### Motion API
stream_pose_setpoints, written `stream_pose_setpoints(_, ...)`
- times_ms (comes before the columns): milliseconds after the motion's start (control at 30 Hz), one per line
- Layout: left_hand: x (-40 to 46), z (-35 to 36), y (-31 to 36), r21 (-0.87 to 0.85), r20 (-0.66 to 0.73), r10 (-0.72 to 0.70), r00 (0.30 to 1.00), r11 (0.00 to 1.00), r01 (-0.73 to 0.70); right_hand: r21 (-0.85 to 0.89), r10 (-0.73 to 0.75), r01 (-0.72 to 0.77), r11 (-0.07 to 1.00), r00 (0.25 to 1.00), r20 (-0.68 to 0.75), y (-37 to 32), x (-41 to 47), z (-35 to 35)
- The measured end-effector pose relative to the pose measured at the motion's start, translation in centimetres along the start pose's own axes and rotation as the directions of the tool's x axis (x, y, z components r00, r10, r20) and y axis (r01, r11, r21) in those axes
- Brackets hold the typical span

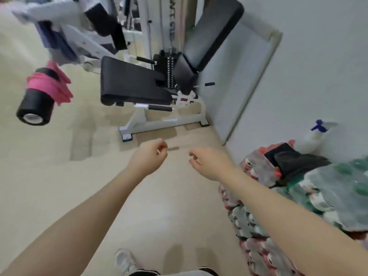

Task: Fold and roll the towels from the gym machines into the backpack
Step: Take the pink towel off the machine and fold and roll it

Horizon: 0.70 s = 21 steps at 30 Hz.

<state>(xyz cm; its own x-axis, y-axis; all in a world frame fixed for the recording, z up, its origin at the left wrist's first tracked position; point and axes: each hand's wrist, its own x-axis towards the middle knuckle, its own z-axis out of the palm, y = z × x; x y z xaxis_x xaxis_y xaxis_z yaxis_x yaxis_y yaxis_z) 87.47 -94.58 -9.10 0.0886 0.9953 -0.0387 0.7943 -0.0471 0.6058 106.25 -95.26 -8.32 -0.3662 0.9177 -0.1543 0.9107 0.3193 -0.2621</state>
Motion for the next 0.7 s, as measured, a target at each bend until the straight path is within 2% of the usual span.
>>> stream_pose_setpoints(167,0.3,-11.1,-14.1,-0.054,-0.146,-0.198,0.969,0.98,0.192,-0.041,-0.193,0.196,0.98,0.98,0.053,-13.3,11.9,1.8)
stream_pose_setpoints(367,1.6,-22.4,-26.7,-0.134,-0.308,-0.371,0.876,0.929,0.346,-0.046,-0.34,0.344,0.938,0.937,0.075,-26.5,24.6,3.4)
stream_pose_setpoints(500,4.5,-26.6,-32.8,-0.206,-0.331,-0.45,0.83,0.892,0.401,0.003,-0.375,0.375,0.927,0.925,0.068,-31.7,32.1,4.2)
stream_pose_setpoints(700,14.3,-32.0,-42.1,-0.22,-0.323,-0.484,0.813,0.874,0.432,-0.018,-0.377,0.381,0.924,0.92,0.108,-35.8,46.5,5.5)
